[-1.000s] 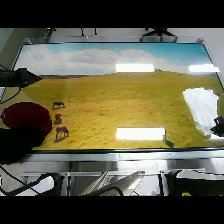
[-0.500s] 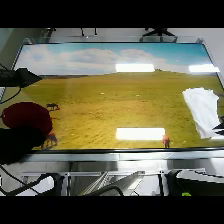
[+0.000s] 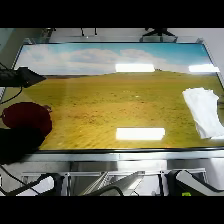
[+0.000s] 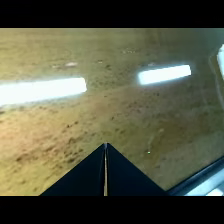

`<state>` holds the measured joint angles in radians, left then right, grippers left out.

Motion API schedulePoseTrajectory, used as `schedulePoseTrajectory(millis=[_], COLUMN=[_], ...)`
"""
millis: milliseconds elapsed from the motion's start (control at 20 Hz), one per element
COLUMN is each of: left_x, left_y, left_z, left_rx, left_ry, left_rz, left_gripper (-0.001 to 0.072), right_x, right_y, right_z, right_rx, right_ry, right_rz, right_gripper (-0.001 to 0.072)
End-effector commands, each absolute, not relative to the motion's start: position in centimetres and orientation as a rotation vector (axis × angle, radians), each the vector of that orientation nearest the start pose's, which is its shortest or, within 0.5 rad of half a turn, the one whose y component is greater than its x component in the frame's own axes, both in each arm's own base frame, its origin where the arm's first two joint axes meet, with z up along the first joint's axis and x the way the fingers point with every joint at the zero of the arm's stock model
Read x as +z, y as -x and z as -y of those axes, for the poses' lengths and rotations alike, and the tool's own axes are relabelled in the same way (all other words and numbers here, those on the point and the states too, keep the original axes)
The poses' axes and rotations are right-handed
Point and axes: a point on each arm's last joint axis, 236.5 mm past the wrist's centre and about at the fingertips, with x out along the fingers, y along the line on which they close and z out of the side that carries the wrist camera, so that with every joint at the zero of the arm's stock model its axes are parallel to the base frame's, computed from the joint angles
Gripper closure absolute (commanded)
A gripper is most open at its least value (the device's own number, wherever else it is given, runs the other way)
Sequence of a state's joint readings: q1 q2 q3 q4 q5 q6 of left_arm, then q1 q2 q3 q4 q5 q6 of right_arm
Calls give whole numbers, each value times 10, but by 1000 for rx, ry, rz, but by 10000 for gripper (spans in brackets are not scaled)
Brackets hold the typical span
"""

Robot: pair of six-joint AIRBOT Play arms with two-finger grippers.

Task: Fold the shirts.

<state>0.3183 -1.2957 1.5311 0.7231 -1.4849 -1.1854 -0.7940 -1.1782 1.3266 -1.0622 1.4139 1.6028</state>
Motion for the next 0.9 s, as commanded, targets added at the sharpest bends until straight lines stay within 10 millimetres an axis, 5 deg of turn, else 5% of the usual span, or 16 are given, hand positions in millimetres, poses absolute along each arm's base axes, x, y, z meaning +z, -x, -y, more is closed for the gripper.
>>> schedulePoseTrajectory(millis=[0, 150, 300, 550, 850], left_x=[180, 140, 94, 38, 26], left_y=[-384, -359, -315, -252, -237], left_z=[72, 85, 103, 114, 116], left_rx=[-638, -579, -582, -570, -568], left_ry=[362, 303, 346, 403, 417], left_rz=[-1001, -1055, -1143, -1249, -1277], left_gripper=[696, 696, 696, 696, 695], right_x=[119, 76, 26, 0, 1], right_y=[-335, -308, -274, -257, -255], right_z=[107, 32, -17, -47, -53], right_rx=[-183, -44, 40, 108, 126], right_ry=[-740, -694, -669, -637, -652], right_rz=[-932, -975, -1066, -1134, -1146], right_gripper=[696, 696, 696, 696, 695])
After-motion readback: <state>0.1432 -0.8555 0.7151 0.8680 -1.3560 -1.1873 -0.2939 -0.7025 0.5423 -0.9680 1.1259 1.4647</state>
